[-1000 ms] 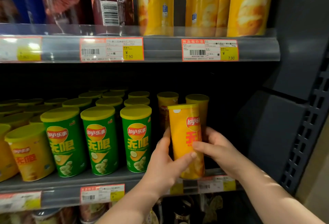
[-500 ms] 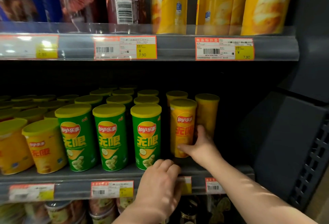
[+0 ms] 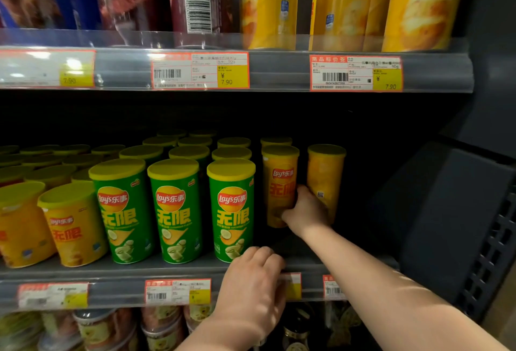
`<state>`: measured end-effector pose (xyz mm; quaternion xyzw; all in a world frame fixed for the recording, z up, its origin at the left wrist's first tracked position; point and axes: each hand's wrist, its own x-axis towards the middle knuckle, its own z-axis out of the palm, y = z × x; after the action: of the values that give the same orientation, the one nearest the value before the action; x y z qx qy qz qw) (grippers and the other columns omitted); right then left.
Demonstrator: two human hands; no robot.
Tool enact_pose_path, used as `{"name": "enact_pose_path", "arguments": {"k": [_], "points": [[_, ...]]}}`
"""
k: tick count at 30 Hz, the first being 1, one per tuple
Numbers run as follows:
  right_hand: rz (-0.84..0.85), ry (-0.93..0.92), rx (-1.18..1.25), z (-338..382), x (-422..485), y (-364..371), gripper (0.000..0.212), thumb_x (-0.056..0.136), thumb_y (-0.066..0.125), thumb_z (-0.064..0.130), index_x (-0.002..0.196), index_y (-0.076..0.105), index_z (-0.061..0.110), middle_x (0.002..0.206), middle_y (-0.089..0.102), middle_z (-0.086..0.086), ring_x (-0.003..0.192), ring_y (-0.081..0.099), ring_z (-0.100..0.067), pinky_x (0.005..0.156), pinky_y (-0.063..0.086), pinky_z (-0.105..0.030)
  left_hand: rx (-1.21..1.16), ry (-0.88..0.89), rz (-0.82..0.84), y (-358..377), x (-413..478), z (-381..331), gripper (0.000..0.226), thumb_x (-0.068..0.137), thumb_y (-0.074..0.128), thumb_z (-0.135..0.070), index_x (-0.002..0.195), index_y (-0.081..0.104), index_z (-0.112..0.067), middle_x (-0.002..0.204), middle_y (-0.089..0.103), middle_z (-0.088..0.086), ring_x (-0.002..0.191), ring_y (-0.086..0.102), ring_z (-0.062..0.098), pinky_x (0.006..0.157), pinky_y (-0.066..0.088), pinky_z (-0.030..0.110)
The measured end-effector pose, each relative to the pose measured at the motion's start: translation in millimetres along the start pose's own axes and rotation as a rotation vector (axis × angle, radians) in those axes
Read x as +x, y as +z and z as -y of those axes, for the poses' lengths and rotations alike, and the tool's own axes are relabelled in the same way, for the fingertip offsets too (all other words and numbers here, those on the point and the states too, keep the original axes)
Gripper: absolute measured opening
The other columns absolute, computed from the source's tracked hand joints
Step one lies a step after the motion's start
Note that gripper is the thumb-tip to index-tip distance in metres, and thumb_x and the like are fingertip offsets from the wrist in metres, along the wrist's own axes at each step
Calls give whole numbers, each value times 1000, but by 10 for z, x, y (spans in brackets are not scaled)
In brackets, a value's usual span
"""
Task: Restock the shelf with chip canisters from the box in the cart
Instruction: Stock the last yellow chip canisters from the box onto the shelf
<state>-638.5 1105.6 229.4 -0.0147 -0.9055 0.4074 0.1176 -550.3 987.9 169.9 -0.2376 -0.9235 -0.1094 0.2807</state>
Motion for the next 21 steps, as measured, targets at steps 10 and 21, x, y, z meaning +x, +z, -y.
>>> {"name": "enact_pose_path", "arguments": {"k": [10, 21], "points": [[-200, -92, 35, -216, -77, -242, 31, 85, 66, 35, 106, 47, 22, 107, 56, -3, 83, 51, -16, 60, 37, -23, 11, 9, -13, 20, -15, 8, 29, 53, 65, -47, 79, 60, -33, 78, 57, -16, 69, 58, 6, 55, 48, 17], [-185, 91, 371, -445, 276, -349, 98, 71, 82, 23, 143, 18, 8, 140, 39, -18, 124, 46, -35, 96, 42, -41, 33, 14, -16, 12, -12, 1, 25, 58, 63, -47, 78, 61, -33, 77, 57, -17, 68, 57, 5, 56, 47, 16]]}}
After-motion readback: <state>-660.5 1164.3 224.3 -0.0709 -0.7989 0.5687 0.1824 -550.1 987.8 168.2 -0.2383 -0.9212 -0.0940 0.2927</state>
